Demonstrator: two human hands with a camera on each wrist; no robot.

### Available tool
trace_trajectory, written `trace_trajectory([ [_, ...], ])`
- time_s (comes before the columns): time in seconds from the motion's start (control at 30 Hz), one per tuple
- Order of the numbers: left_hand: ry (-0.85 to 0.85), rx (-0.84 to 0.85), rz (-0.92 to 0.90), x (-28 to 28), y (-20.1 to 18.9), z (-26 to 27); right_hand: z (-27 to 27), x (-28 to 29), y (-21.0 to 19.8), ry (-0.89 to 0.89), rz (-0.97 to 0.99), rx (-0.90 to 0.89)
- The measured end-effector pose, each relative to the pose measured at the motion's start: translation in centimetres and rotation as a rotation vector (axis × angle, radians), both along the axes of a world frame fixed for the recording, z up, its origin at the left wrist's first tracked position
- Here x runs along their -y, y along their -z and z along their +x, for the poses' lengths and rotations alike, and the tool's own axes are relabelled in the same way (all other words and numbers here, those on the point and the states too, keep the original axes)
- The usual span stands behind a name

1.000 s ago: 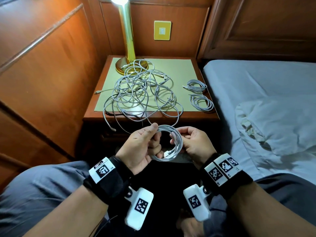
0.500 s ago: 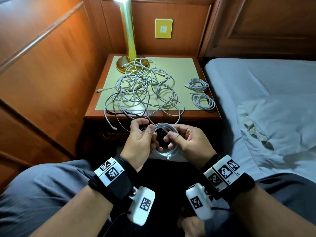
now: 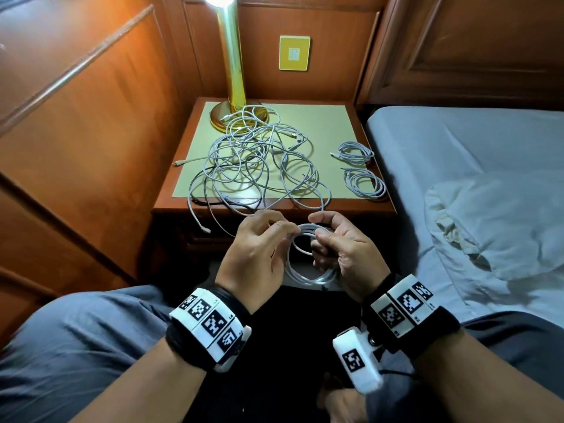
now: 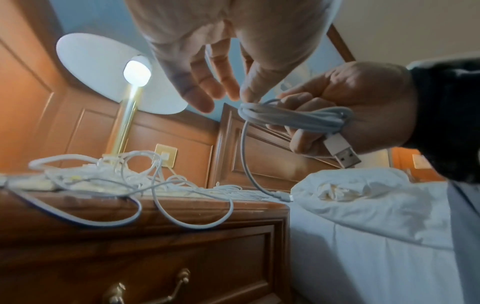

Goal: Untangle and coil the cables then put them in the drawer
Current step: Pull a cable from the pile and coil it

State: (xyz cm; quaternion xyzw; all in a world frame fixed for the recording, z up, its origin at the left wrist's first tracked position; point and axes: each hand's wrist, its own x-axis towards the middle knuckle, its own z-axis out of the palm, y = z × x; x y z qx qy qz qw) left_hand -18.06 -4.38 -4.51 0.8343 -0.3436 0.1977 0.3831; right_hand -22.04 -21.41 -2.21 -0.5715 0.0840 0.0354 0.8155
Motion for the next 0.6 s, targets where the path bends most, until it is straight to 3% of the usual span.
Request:
trace_trajectory([
  [0.33, 0.020, 0.124, 0.002, 0.47, -0.05, -0.45, 0.11, -0.12, 0.57, -0.045, -0.091, 0.018],
  [0.6, 0.002, 0.042, -0.111, 0.89, 0.05, -0.94, 0.14, -0.14, 0.76, -0.068, -0.103, 0.069],
])
